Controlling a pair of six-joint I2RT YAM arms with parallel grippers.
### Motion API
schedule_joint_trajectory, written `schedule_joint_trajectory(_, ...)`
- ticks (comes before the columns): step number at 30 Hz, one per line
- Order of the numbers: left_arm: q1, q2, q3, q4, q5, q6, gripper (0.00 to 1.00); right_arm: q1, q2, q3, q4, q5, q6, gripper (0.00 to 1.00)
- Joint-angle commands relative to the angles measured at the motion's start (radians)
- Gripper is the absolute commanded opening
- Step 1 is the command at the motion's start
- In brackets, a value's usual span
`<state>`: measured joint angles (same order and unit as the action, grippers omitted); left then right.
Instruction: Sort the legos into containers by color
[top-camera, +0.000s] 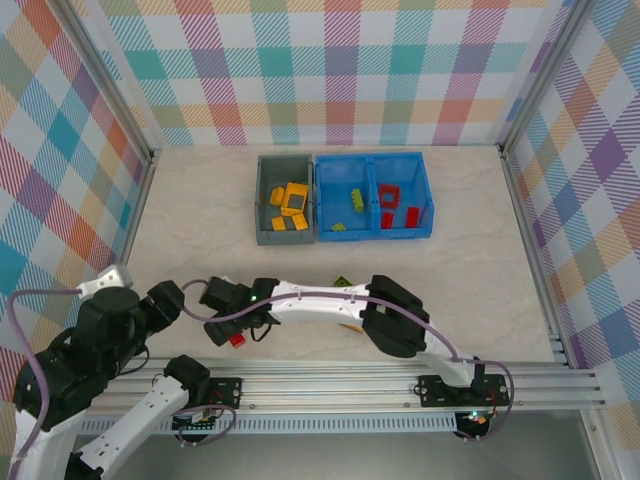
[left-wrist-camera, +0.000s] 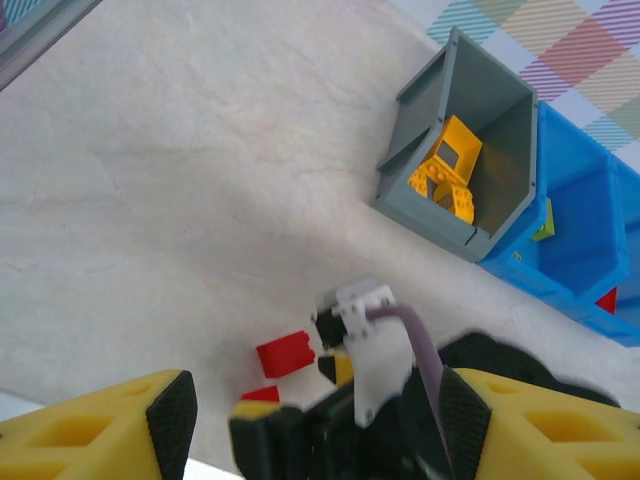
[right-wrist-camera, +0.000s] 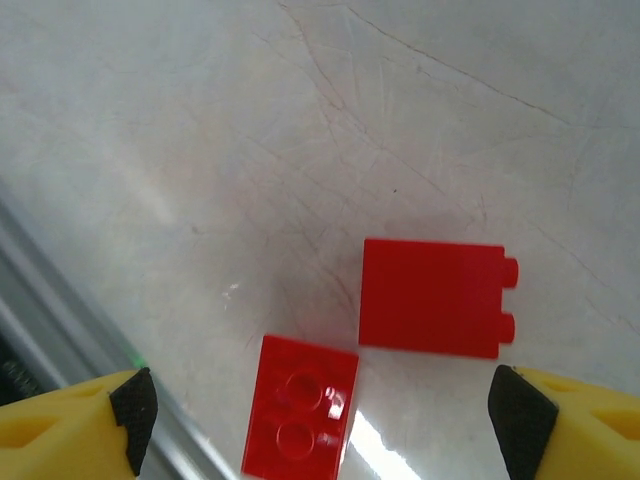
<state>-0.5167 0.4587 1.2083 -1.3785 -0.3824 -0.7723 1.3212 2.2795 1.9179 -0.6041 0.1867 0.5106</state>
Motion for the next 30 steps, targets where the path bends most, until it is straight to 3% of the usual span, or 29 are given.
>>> schedule_joint_trajectory(1, -0.006, -0.016, -0.01, -0.074, 0.025, -0.031, 0.67, -0.025, 0.056, 0.085, -0.134, 0.044, 0.036, 0.86)
schedule_joint_trajectory(9, -0.006, -0.028, -0.016, -0.063, 0.039, -0.03, 0.67, -0.035, 0.16, 0.218, -0.195, 0.088, 0.016, 0.81)
schedule_joint_trajectory(17, -0.006, -0.018, -0.028, -0.036, 0.057, -0.029, 0.67, -0.046, 0.236, 0.309, -0.235, 0.042, 0.031, 0.66)
schedule_joint_trajectory(20, -0.006, -0.02, -0.044, -0.019, 0.073, -0.025, 0.67, -0.053, 0.23, 0.304, -0.238, 0.042, 0.042, 0.55)
schedule_joint_trajectory(26, -0.006, -0.018, -0.084, 0.058, 0.149, 0.003, 0.67, -0.067, 0.105, 0.197, -0.192, 0.088, 0.046, 0.4)
schedule_joint_trajectory(30, -0.006, 0.036, -0.107, 0.202, 0.304, 0.044, 0.67, -0.123, -0.102, 0.03, -0.154, 0.142, 0.045, 0.38)
